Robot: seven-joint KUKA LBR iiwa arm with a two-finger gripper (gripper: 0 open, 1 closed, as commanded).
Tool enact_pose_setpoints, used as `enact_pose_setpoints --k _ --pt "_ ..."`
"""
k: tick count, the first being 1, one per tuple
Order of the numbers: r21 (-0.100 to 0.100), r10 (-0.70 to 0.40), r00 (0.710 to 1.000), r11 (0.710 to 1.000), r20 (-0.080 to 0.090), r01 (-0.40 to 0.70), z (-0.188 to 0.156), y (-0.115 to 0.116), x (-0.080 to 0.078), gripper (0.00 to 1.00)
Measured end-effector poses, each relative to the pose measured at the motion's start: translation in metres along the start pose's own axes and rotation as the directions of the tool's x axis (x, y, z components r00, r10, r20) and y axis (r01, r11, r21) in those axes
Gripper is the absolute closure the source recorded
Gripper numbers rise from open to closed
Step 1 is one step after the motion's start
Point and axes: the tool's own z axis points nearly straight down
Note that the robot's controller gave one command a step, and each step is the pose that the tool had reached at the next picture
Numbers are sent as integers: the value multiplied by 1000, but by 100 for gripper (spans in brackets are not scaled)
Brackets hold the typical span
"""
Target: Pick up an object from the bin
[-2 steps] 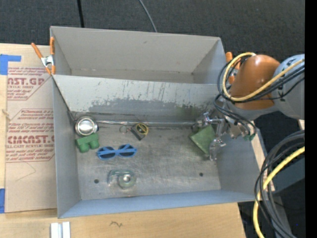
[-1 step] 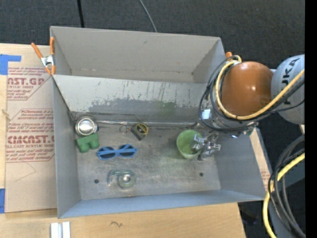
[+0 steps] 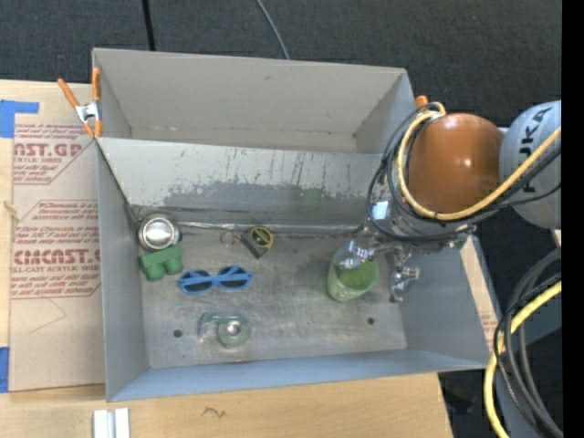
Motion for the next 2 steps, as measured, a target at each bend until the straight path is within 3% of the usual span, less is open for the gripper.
enact_pose_setpoints --k 1,2 --pt "8 -125 992 992 6 125 34 -5 -15 0" --pt "4 13 1000 1000 2 -13 32 -17 -58 0"
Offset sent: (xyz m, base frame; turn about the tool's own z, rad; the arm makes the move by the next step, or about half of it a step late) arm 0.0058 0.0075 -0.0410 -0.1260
